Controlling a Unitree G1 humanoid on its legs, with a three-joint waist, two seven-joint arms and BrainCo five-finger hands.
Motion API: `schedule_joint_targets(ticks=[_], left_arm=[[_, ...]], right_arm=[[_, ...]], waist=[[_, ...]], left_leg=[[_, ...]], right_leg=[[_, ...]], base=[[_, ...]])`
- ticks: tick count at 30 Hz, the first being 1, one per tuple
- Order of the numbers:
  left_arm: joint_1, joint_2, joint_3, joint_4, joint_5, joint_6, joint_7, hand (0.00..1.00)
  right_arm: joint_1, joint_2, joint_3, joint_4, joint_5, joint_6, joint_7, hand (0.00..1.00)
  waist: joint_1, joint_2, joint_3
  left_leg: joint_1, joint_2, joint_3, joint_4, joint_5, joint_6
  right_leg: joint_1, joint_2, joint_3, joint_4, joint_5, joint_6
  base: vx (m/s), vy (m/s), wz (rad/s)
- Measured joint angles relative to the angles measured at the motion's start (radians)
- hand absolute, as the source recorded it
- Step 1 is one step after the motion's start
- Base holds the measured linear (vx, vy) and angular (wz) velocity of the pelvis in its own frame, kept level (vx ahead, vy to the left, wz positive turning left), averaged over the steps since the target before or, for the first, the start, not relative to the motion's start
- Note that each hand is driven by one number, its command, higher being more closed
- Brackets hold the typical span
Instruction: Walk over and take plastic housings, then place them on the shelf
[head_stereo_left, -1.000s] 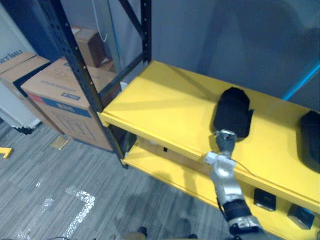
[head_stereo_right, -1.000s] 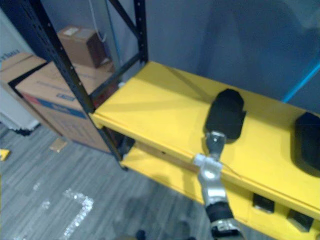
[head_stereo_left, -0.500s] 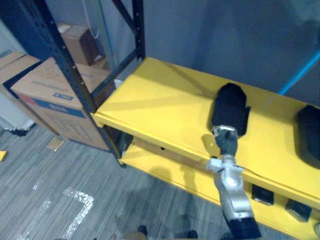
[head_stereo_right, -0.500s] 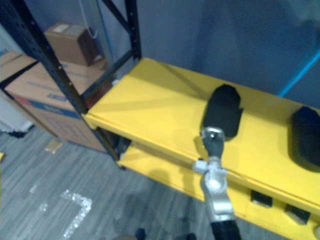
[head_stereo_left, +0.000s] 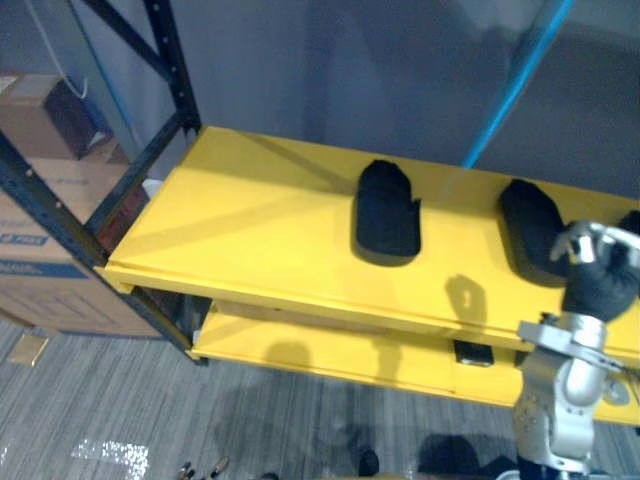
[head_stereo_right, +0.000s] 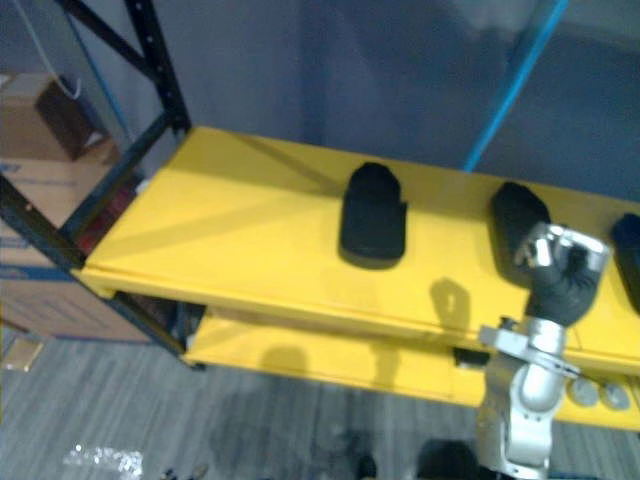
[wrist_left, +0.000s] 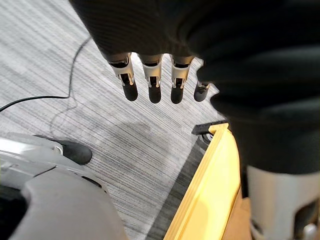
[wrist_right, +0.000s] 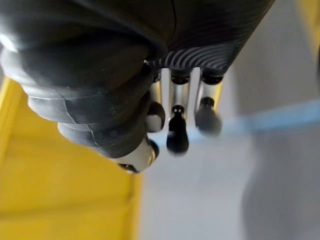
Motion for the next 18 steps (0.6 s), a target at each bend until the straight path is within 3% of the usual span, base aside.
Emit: schedule_joint_targets(ticks=[2,6,10,14,18], left_arm=[[-0.002,-0.011,-0.007,0.0,0.0,0.0,0.001,0.0],[-0.007,-0.02,-0.008,-0.001,-0.002,0.0,0.004,0.0],[0.001,-0.036,-0.004,-0.003,-0.002,0.007,0.009,0.0],[-0.001,-0.054,-0.003,-0.005,0.0,0.023,0.012,0.0],[-0.003,-0.052,-0.003,-0.007,0.028,0.029,0.012,0.0]], right_arm=[[0.058,0.017,-0.031,0.094,-0.128,0.066,-0.117,0.0],[0.157,0.094,-0.048,0.265,-0.129,0.12,-0.257,0.0],[0.265,0.186,-0.047,0.405,-0.131,0.117,-0.342,0.0],[0.299,0.215,-0.047,0.536,-0.128,0.049,-0.347,0.0],[0.288,0.23,-0.039,0.593,-0.127,0.031,-0.324,0.0]], waist=[[-0.016,0.019,-0.011],[-0.025,0.031,-0.019],[-0.024,0.043,-0.025],[-0.023,0.054,-0.038],[-0.018,0.049,-0.041]], left_leg=[[0.001,0.005,0.021,0.013,-0.015,-0.003],[0.003,0.02,0.042,0.032,-0.032,-0.009],[0.02,0.042,0.067,0.054,-0.049,-0.019],[0.02,0.054,0.078,0.071,-0.062,-0.023],[0.019,0.059,0.084,0.078,-0.066,-0.022]], right_leg=[[0.0,0.006,0.018,0.0,0.0,0.0],[0.0,0.018,0.032,0.0,-0.002,-0.004],[0.018,0.028,0.04,0.001,-0.008,-0.012],[0.019,0.035,0.04,0.012,-0.013,-0.019],[0.021,0.036,0.038,0.015,-0.016,-0.023]], base=[[0.02,0.006,-0.25],[0.0,-0.013,-0.16],[0.0,-0.013,-0.13],[-0.02,-0.024,-0.05],[-0.01,-0.005,0.0]])
